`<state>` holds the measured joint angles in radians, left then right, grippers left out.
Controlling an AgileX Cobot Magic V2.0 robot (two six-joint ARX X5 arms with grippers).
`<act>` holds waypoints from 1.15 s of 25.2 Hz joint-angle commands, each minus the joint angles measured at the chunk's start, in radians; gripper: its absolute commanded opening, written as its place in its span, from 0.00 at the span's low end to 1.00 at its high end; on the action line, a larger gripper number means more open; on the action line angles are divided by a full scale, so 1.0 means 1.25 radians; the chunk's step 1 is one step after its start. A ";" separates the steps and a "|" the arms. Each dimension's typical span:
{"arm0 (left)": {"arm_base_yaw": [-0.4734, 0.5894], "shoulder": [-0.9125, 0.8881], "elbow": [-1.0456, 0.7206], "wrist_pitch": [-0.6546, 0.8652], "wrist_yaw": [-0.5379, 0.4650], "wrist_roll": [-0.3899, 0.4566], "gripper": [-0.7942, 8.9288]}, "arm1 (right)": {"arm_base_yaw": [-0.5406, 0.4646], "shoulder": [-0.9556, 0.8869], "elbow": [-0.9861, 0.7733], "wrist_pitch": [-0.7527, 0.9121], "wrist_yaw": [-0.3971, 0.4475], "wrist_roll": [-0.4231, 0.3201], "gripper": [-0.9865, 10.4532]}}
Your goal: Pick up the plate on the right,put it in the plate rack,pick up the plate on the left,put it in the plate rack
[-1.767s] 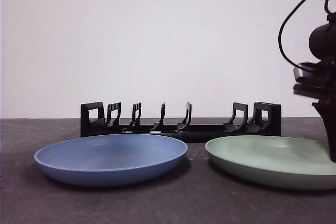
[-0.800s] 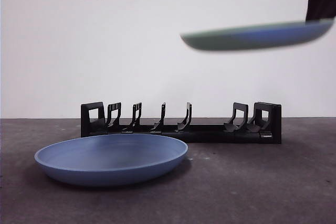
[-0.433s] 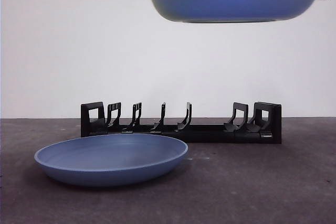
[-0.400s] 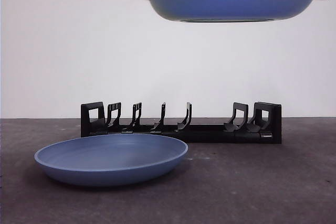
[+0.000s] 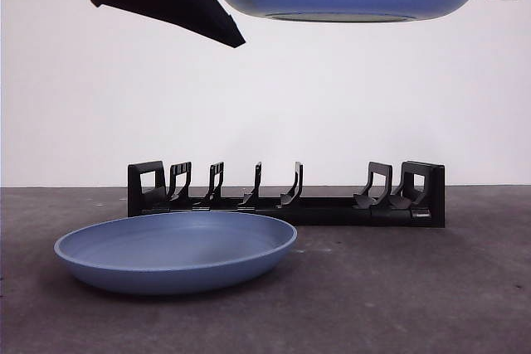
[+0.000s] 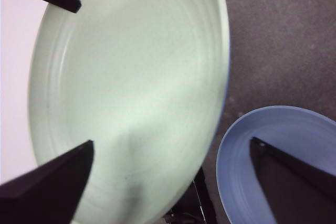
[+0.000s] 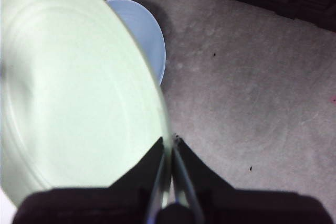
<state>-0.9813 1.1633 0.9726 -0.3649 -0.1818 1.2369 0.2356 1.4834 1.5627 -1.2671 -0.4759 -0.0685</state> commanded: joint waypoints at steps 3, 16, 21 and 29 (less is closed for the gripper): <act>-0.002 0.003 0.000 0.005 -0.002 0.003 0.13 | 0.001 0.003 0.005 0.002 -0.012 0.004 0.08; -0.038 0.003 0.000 -0.012 -0.002 0.003 0.07 | 0.001 0.003 0.005 0.003 -0.013 0.004 0.08; -0.049 0.003 0.000 -0.012 -0.034 -0.005 0.07 | 0.001 0.003 0.005 0.007 -0.013 0.004 0.08; -0.054 0.003 0.000 -0.016 -0.044 -0.060 0.07 | 0.001 -0.002 0.007 0.040 -0.013 0.012 0.28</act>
<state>-1.0527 1.1698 0.9722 -0.4099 -0.2165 1.2285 0.2356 1.4834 1.5673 -1.2175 -0.4938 -0.0624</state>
